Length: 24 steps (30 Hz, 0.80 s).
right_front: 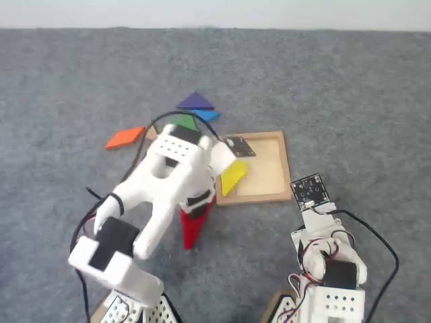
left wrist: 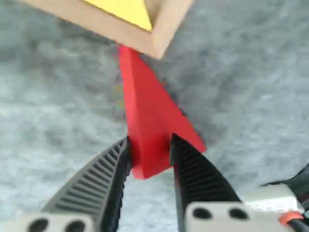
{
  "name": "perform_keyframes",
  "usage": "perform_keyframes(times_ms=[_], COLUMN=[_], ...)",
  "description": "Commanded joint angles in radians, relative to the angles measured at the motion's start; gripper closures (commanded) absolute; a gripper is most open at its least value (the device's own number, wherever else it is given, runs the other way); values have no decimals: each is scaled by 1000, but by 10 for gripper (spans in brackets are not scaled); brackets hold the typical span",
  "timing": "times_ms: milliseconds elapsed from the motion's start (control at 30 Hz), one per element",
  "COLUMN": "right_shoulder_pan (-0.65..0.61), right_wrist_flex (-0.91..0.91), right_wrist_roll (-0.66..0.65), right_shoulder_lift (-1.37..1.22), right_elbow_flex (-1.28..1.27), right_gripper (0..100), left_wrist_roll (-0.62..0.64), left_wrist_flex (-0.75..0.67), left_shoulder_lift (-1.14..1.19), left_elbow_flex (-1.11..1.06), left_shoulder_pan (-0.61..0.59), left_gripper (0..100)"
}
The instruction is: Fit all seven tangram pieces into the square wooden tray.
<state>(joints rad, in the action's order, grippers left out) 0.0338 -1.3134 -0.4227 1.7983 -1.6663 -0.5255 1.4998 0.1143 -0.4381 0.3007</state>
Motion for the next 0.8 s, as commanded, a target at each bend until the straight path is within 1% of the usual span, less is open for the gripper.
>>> perform_keyframes(times_ms=[0, 67, 267, 400, 567, 767], right_shoulder_pan=[-4, -4, -4, -4, -4, -4], right_wrist_flex=[-2, -2, -2, -2, -2, -2], right_wrist_roll=[-8, -8, -8, -8, -8, -8], right_shoulder_lift=[15, 15, 15, 15, 15, 15], right_elbow_flex=[-17, -17, -17, -17, -17, -17], right_gripper=[991, 991, 991, 991, 991, 991], left_wrist_roll=[37, 37, 37, 37, 37, 35], left_wrist_flex=[-61, -75, -120, -112, -38, 12], left_shoulder_lift=[-49, -35, -14, -83, -193, -288], left_elbow_flex=[-56, -77, -108, -110, -110, -107], left_shoulder_pan=[48, 46, 37, 44, 40, 38], left_gripper=[885, 890, 991, 990, 990, 990])
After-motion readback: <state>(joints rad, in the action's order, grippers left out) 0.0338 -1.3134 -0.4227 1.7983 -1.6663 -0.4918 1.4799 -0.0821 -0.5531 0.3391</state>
